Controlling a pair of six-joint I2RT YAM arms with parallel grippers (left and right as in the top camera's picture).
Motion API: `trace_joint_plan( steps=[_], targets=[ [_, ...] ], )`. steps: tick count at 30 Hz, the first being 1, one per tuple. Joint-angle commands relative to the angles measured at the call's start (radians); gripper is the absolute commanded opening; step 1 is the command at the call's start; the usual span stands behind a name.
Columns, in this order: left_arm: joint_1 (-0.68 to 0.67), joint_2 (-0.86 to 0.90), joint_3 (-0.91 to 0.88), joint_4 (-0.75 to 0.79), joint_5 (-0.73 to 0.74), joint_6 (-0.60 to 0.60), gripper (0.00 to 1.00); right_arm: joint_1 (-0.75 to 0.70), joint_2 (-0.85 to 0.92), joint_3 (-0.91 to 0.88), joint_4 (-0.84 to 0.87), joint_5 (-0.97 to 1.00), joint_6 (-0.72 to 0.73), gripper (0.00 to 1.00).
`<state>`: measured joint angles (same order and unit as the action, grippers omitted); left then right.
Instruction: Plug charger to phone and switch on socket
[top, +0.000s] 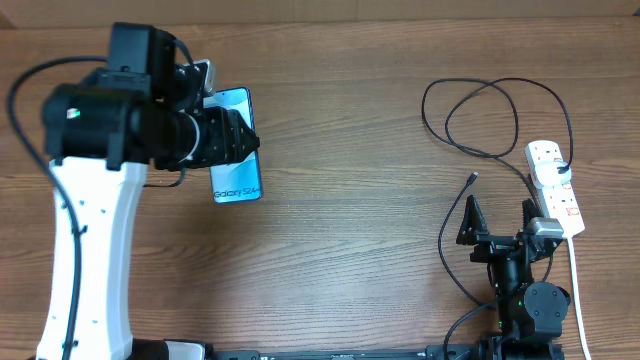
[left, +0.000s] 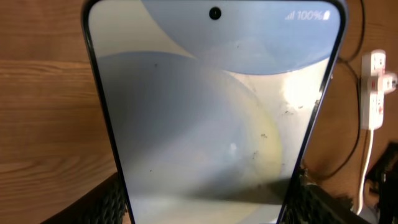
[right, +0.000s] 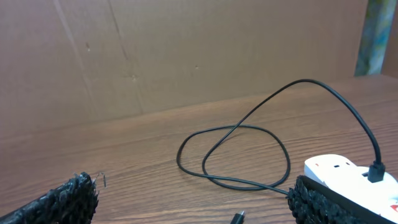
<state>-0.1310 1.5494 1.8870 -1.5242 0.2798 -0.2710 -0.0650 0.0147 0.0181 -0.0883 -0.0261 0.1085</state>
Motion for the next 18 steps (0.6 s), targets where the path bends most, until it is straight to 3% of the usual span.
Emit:
trace_joint_plan(
  steps=[1, 5, 10, 18],
  targets=[
    [-0.008, 0.001, -0.119, 0.072, 0.024, -0.167, 0.43, -0.002, -0.012, -0.01, 0.008, -0.03, 0.034, 1.0],
    [-0.008, 0.001, -0.292, 0.195, 0.124, -0.288, 0.43, -0.002, -0.011, -0.01, 0.014, -0.112, 0.2, 1.0],
    [-0.008, 0.001, -0.468, 0.327, 0.203, -0.425, 0.43, -0.002, -0.004, -0.01, 0.033, -0.381, 0.414, 1.0],
    [-0.008, 0.001, -0.598, 0.52, 0.338, -0.595, 0.43, -0.001, 0.146, -0.005, 0.034, -0.737, 0.644, 1.0]
  ],
)
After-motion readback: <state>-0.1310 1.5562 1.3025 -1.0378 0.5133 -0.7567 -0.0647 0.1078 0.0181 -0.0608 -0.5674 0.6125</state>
